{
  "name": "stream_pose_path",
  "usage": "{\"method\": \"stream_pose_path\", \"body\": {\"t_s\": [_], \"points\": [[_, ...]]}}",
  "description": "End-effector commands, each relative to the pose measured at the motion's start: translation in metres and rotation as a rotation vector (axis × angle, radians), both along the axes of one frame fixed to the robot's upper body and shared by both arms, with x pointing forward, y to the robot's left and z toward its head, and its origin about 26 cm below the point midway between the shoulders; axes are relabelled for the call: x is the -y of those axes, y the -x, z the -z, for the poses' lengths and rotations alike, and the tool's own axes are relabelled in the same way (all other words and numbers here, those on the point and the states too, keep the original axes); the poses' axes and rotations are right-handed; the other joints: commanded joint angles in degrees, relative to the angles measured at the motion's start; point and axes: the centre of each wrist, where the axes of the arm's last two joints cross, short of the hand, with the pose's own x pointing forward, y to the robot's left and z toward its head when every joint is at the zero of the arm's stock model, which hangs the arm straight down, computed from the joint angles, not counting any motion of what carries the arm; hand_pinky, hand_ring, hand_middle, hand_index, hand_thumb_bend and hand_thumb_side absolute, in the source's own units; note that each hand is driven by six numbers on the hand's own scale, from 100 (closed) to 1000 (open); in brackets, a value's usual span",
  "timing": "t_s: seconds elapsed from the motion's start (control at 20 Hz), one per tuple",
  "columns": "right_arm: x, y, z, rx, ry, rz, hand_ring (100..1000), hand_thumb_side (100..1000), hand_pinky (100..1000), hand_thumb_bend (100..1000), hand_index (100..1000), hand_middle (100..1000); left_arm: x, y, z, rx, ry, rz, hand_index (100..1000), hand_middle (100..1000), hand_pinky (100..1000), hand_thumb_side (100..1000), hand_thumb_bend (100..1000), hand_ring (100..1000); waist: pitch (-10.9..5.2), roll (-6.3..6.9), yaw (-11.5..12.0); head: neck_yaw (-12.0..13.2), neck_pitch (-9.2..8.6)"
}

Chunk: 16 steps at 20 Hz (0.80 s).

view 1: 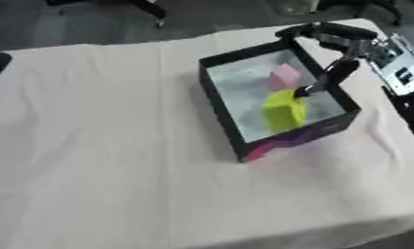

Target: Pick up the objects with one hand, pass them to the other hand, and then place them into the box on the other side of the table.

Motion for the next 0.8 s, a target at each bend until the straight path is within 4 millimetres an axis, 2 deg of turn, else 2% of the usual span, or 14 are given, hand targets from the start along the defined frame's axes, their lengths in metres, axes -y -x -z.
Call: {"method": "stream_pose_path", "body": {"t_s": [0.05, 0.1, 0.25, 0.3, 0.35, 0.4, 0.5, 0.55, 0.6, 0.8], "points": [[0.004, 0.006, -0.025, 0.078, 0.005, -0.015, 1000, 240, 990, 681, 1000, 850, -0.010, 0.003, -0.015, 0.047, -0.018, -0.024, 817, 693, 822, 412, 699, 733, -1.27, 0.58, -0.12, 0.28, -0.32], [0.003, 0.007, -0.027, 0.098, -0.023, -0.016, 1000, 299, 1000, 639, 1000, 836, -0.010, 0.003, -0.016, 0.048, -0.018, -0.026, 817, 693, 821, 410, 698, 733, -1.26, 0.62, -0.15, 0.47, -0.35], [-0.001, 0.010, -0.033, 0.145, -0.132, -0.005, 1000, 341, 1000, 559, 1000, 822, -0.013, 0.003, -0.018, 0.052, -0.023, -0.038, 816, 686, 820, 407, 702, 734, -1.23, 0.76, -0.30, 1.88, -0.48], [-0.004, 0.010, -0.036, 0.163, -0.171, -0.004, 1000, 428, 1000, 528, 1000, 819, -0.015, 0.003, -0.020, 0.055, -0.028, -0.043, 817, 682, 819, 432, 644, 736, -1.22, 0.82, -0.36, 2.73, -0.57], [-0.007, 0.011, -0.038, 0.179, -0.207, -0.006, 1000, 558, 1000, 512, 1000, 823, -0.017, 0.002, -0.022, 0.058, -0.033, -0.047, 817, 682, 819, 405, 707, 736, -1.21, 0.86, -0.41, 3.48, -0.70], [-0.010, 0.012, -0.042, 0.194, -0.238, -0.008, 1000, 344, 1000, 444, 1000, 822, -0.019, 0.001, -0.025, 0.058, -0.040, -0.051, 824, 690, 821, 405, 712, 742, -1.19, 0.90, -0.45, 4.37, -0.91], [-0.017, 0.015, -0.049, 0.223, -0.288, -0.015, 1000, 384, 1000, 395, 1000, 844, -0.024, -0.002, -0.030, 0.043, -0.062, -0.052, 835, 705, 824, 409, 726, 754, -1.12, 0.97, -0.56, 6.47, -1.48], [-0.021, 0.017, -0.053, 0.235, -0.306, -0.022, 1000, 372, 1000, 412, 1000, 846, -0.027, -0.005, -0.033, 0.030, -0.076, -0.051, 836, 708, 825, 407, 728, 757, -1.08, 0.99, -0.62, 7.62, -1.77], [-0.025, 0.020, -0.057, 0.245, -0.324, -0.030, 1000, 284, 1000, 527, 1000, 846, -0.030, -0.008, -0.036, 0.015, -0.093, -0.048, 841, 715, 828, 399, 738, 764, -1.04, 1.03, -0.67, 8.75, -2.08], [-0.038, 0.034, -0.073, 0.298, -0.409, -0.056, 1000, 234, 1000, 536, 1000, 806, -0.044, -0.023, -0.047, -0.064, -0.115, -0.030, 864, 728, 847, 408, 748, 778, -0.88, 1.20, -0.71, 11.80, -2.91]]}}
